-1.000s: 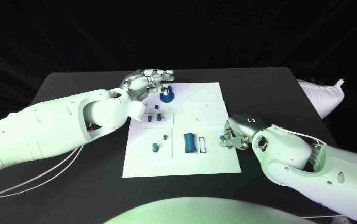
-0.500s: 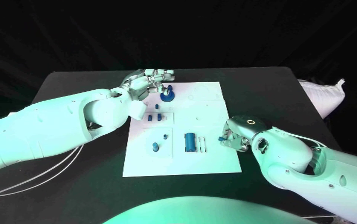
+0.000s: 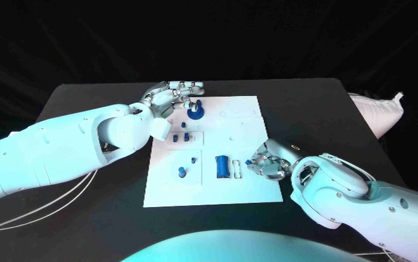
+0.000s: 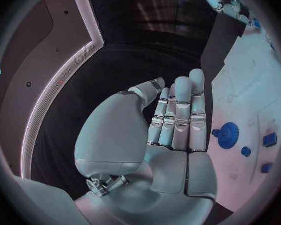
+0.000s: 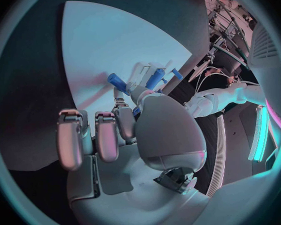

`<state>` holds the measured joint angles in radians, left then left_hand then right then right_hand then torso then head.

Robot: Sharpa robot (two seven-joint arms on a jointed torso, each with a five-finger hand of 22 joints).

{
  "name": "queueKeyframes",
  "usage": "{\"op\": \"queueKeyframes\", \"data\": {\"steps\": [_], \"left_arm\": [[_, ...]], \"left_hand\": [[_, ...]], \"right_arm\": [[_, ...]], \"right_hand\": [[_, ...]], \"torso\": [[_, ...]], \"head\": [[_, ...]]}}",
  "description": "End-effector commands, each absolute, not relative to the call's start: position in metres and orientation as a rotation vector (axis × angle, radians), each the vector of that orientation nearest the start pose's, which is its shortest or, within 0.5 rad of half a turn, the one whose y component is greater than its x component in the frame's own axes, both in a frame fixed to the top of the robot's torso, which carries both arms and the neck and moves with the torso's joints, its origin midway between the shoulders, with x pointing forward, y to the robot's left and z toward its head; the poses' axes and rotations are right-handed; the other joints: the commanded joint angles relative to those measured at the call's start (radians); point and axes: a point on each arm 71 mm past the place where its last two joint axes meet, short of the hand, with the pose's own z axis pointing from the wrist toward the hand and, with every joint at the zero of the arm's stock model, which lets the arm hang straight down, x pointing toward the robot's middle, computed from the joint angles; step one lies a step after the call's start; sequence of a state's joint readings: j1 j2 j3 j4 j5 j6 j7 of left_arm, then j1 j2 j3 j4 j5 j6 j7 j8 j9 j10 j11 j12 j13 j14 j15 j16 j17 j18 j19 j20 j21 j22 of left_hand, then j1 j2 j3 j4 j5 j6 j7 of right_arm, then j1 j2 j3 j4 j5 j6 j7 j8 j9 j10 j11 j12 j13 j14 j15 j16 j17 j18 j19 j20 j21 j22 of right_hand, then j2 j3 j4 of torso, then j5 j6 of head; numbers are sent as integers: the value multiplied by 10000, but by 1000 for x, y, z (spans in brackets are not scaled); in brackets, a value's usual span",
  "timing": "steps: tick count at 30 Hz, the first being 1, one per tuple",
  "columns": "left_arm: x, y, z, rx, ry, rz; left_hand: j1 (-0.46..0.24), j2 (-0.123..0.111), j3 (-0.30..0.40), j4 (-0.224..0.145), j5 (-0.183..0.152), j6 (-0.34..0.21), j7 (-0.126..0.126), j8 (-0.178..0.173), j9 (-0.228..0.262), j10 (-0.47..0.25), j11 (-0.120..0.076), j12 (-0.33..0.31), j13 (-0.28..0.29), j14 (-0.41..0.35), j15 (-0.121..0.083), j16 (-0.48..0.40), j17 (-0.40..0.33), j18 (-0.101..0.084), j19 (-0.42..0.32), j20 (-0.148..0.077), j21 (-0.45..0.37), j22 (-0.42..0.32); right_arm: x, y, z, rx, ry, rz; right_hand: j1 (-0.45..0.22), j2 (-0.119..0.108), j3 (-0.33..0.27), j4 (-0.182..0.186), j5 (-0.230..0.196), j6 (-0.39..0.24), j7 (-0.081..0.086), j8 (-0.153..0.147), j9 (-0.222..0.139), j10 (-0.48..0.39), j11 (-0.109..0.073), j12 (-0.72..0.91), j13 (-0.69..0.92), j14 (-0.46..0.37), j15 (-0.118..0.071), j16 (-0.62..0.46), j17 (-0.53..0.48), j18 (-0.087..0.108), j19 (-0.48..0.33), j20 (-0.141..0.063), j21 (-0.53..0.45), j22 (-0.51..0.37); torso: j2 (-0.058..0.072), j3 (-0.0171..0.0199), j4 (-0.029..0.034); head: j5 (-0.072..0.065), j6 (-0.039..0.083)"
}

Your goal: Assemble the parts on the task board

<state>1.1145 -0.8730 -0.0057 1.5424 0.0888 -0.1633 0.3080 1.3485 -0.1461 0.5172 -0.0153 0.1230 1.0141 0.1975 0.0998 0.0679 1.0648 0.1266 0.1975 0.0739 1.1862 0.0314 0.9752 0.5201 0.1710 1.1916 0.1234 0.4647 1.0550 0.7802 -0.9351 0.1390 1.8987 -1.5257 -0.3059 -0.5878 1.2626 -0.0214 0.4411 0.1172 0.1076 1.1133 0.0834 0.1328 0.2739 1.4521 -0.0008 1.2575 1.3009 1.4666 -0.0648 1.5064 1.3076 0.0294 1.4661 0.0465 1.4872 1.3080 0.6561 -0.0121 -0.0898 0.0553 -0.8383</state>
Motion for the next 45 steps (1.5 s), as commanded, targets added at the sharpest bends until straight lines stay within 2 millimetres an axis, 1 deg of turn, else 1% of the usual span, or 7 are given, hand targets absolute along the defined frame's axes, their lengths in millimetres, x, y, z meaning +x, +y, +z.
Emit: {"op": "queueKeyframes", "data": {"steps": [1, 5, 11, 17, 25, 35, 45], "left_arm": [[470, 208, -210, -12977, 15537, -16738], [470, 208, -210, -12968, 15553, -16761], [470, 207, -211, -12972, 15581, -16763], [470, 206, -211, -12968, 15622, -16795], [470, 205, -210, -12739, 15701, -16765], [470, 205, -210, -12642, 15773, -16764], [470, 205, -211, -12652, 15828, -16746]], "left_hand": [[-13, 91, -12, -54, 68, -83, 10, 36, -1, -81, -17, 44, -13, -81, 20, 31, -10, 110, -15, 67, -51, -14], [-12, 93, -11, -55, 68, -83, 11, 37, -1, -82, -17, 45, -13, -81, 19, 31, -10, 110, -15, 67, -51, -14], [-17, 92, -13, -55, 66, -84, 13, 39, -1, -85, -14, 49, -13, -83, 20, 32, -12, 109, -15, 67, -52, -14], [-21, 90, -15, -54, 65, -88, 15, 39, -1, -88, -12, 50, -13, -86, 22, 32, -14, 109, -17, 68, -53, -14], [-30, 87, -20, -52, 62, -93, 19, 39, -2, -96, -8, 52, -15, -91, 25, 32, -16, 107, -20, 69, -56, -15], [-30, 87, -20, -52, 62, -93, 19, 39, -2, -96, -8, 52, -15, -91, 25, 32, -16, 107, -20, 69, -56, -15], [-63, 90, -30, -39, 58, -110, 29, 43, -3, -121, 2, 63, -17, -107, 35, 34, -27, 102, -31, 75, -66, -20]], "right_arm": [[357, -166, -264, 3454, 20167, 6047], [357, -163, -266, 3603, 20344, 6123], [358, -158, -269, 3533, 20610, 6176], [362, -154, -272, 3030, 20792, 6008], [366, -147, -272, 2022, 20429, 5692], [366, -142, -272, 1670, 20273, 5715], [365, -140, -273, 1313, 20543, 5646]], "right_hand": [[-209, -59, 226, -128, -64, 98, -49, 121, 455, 57, 4, 60, 774, 804, 6, -65, 1432, -12, 336, 18, -10, 1748], [-403, -97, 218, -16, -8, 128, -62, 133, 488, 96, -4, 132, 821, 816, 0, -35, 1483, -22, 363, 16, 19, 1780], [-797, -223, 18, 170, 511, 276, -124, 212, 584, 164, -51, 234, 889, 832, -35, 6, 1551, -41, 418, -11, 80, 1846], [-972, -247, -160, 235, 738, 380, -178, 287, 685, 189, -96, 260, 912, 834, -75, 13, 1563, -44, 429, -47, 90, 1859], [-1066, -284, -320, 257, 821, 450, -219, 348, 764, 172, -129, 170, 860, 838, -100, 24, 1584, -54, 456, -69, 121, 1893], [-1082, -309, -378, 252, 828, 463, -232, 364, 792, 170, -140, 143, 842, 838, -111, 25, 1586, -56, 460, -78, 125, 1898], [-1363, -257, -723, 467, 933, 522, -269, 428, 920, 233, -175, 192, 870, 860, -143, 88, 1690, -87, 538, -115, 217, 1995]], "torso": [[-8, -8, -3], [-10, -11, -2], [0, -12, -8], [-10, -11, -2], [-3, 2, -3], [0, 1, -21], [-2, -1, -3]], "head": [[4, -19], [7, -29], [5, -38], [-6, -47], [8, -60], [16, -69], [6, -80]]}}
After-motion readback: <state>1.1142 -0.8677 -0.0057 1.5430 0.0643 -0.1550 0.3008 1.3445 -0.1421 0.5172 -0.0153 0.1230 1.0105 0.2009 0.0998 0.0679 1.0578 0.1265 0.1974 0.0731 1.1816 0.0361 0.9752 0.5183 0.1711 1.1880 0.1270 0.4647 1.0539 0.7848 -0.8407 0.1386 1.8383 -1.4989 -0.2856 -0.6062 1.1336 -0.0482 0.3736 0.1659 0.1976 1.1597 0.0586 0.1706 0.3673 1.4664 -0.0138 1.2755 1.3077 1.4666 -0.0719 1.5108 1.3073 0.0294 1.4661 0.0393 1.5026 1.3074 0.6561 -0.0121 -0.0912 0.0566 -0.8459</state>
